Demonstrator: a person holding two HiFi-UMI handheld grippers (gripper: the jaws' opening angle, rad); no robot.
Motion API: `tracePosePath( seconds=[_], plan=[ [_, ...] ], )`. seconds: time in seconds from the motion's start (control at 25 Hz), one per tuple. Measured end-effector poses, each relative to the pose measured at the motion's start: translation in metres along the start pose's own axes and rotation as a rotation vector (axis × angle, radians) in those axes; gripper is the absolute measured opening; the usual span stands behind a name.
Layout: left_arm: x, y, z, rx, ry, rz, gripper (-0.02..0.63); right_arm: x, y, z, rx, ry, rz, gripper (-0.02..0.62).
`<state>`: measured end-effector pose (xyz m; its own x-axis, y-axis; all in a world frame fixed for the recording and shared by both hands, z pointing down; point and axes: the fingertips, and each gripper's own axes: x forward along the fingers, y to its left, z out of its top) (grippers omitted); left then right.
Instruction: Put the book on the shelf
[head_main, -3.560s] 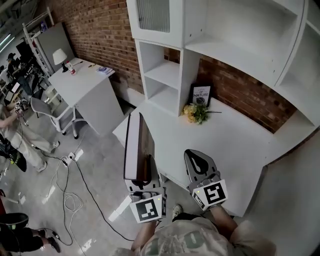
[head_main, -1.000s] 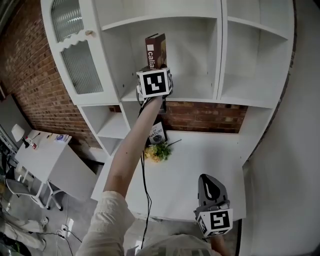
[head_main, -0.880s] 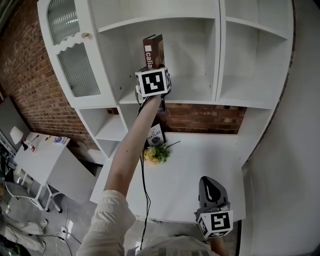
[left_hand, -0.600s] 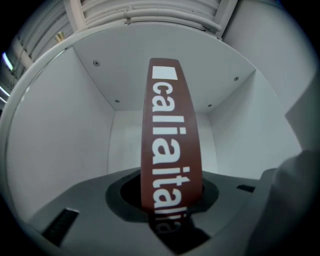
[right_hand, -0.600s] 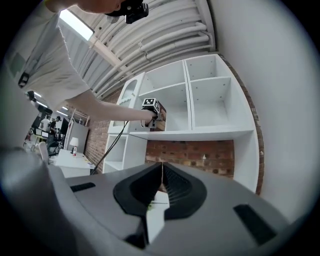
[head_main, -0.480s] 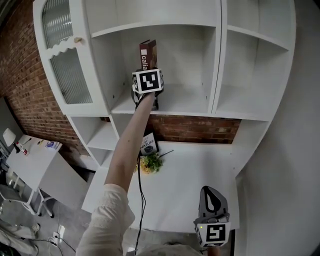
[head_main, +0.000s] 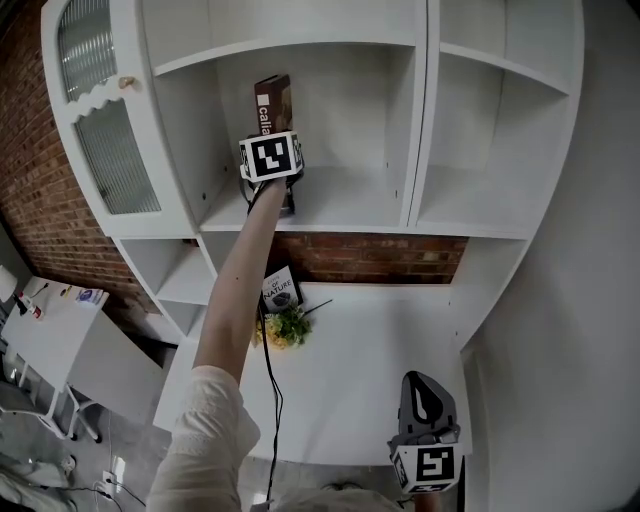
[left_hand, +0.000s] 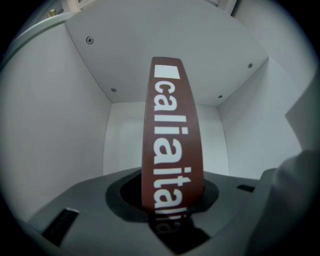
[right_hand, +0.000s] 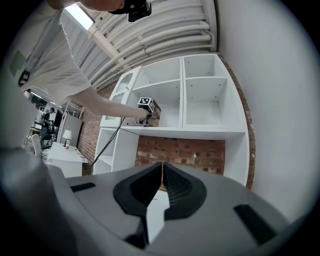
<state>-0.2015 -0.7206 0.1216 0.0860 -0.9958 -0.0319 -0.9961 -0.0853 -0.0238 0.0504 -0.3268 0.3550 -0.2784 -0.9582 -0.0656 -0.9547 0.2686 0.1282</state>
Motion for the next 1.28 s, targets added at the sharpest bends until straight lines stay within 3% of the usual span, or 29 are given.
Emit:
tracePosePath(
  seconds=[0.24, 0.44, 0.64, 0.76, 0.96, 1.08, 1.2, 1.28],
  plan=[
    [-0.004, -0.001, -0.009, -0.038, 0.026, -0.018, 0.157, -0.01, 0.002, 0.007, 0.042, -0.009, 0.0, 0.018],
    [-0.014, -0.004, -0.003, -0.047, 0.001, -0.013, 0.213, -0.024, -0.008, 0.011, 0.055, -0.017, -0.037, 0.018],
    [-0.04, 0.001, 0.021, -0.012, -0.115, 0.067, 0.274, -0.034, -0.015, 0.016, 0.056, -0.033, -0.058, 0.017],
    [-0.081, -0.009, 0.048, 0.071, -0.246, 0.081, 0.278, -0.039, -0.014, 0.014, 0.04, -0.03, -0.06, 0.018],
    [-0.187, -0.059, 0.061, 0.258, -0.429, -0.058, 0.277, -0.038, 0.0, 0.031, 0.036, -0.07, -0.003, 0.018],
    [-0.259, -0.077, 0.051, 0.194, -0.517, -0.138, 0.276, -0.032, 0.011, 0.06, 0.002, -0.148, 0.041, 0.018],
    [-0.321, -0.086, 0.023, 0.119, -0.521, -0.2, 0.259, -0.028, 0.027, 0.087, -0.023, -0.232, 0.076, 0.018],
    [-0.358, -0.088, 0.003, 0.101, -0.527, -0.199, 0.165, -0.027, 0.038, 0.103, -0.041, -0.289, 0.083, 0.018]
  ],
)
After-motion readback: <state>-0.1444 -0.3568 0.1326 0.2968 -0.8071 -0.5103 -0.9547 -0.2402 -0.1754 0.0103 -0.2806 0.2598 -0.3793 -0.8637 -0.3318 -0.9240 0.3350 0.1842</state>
